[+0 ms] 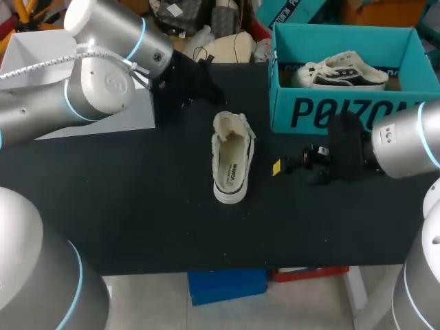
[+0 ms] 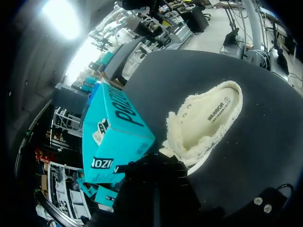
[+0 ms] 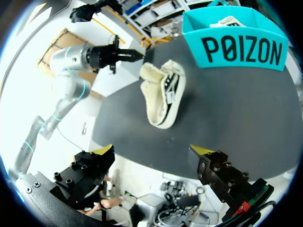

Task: Take the shoe out of the shoebox, open the shoe tongue, remove and reinsert the insole, then place the shoe into the shoebox

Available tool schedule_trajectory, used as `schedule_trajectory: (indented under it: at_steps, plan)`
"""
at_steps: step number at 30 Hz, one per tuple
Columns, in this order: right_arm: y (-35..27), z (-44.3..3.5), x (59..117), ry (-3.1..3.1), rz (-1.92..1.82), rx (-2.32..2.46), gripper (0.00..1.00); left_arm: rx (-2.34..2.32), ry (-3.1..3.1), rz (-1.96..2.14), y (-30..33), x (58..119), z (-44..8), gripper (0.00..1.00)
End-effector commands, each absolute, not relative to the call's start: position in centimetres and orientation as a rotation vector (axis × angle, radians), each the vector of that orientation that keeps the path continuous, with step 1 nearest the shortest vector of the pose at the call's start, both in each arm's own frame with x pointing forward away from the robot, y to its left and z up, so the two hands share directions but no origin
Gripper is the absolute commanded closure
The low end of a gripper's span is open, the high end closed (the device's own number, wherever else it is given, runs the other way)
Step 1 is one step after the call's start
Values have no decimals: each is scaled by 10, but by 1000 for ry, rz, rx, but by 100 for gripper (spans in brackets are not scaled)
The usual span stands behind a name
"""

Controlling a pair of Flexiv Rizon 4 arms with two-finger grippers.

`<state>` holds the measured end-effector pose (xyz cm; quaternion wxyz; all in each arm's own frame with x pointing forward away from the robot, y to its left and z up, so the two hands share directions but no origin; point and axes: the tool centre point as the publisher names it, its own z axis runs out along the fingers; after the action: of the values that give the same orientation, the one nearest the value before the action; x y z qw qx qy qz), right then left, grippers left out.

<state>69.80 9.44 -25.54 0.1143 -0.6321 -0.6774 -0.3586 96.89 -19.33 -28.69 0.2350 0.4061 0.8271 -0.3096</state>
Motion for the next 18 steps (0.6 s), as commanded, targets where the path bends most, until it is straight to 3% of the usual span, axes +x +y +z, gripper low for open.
schedule_trajectory:
  at_steps: [1,18]
  plan:
    - [95,-255,698,-1987,-1049,-1855,0,1191,2362,-805,-207,981,-293,100]
    - [95,-255,698,-1987,-1049,-1855,0,1649,2487,-937,-230,955,-332,100]
